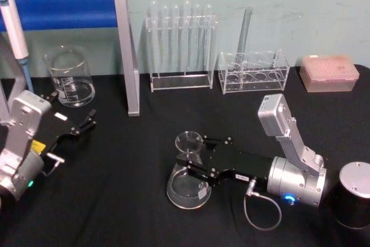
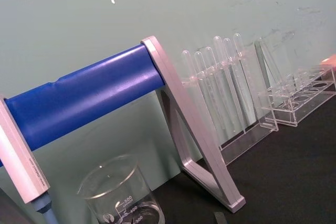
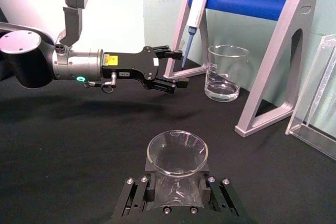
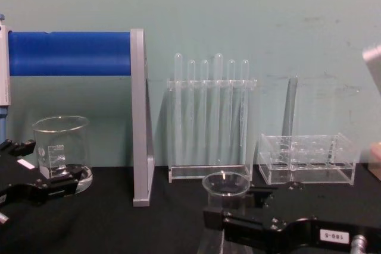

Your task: Grasp the erlenmeyer flask with one hand, shake it three times, then place it back.

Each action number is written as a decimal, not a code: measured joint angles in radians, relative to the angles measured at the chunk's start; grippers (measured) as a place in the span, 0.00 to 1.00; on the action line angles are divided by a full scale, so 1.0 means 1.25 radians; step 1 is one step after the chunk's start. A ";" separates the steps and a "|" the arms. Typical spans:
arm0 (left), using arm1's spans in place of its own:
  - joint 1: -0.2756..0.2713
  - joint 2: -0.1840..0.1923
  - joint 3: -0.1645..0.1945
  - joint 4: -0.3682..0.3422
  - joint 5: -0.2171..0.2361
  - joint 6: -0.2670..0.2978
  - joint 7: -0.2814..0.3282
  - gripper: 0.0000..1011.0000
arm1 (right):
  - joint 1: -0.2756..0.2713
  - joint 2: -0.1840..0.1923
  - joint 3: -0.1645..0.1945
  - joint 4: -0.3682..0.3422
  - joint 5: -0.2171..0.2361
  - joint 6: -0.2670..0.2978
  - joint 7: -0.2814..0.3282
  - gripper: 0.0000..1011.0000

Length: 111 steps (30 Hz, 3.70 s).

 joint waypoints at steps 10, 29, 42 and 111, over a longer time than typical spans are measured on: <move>0.000 0.000 0.000 0.000 0.000 0.000 0.000 0.99 | 0.000 0.000 0.000 0.000 0.000 0.000 0.000 0.44; 0.000 0.000 0.000 0.000 0.000 0.000 0.000 0.99 | 0.000 0.000 -0.001 0.001 -0.003 0.002 0.001 0.97; 0.000 0.000 0.000 0.000 0.000 0.000 0.000 0.99 | 0.000 0.000 0.000 0.000 -0.002 0.001 0.000 0.99; 0.000 0.000 0.000 0.000 0.000 0.000 0.000 0.99 | -0.192 -0.018 0.203 -0.108 -0.056 -0.013 -0.326 0.99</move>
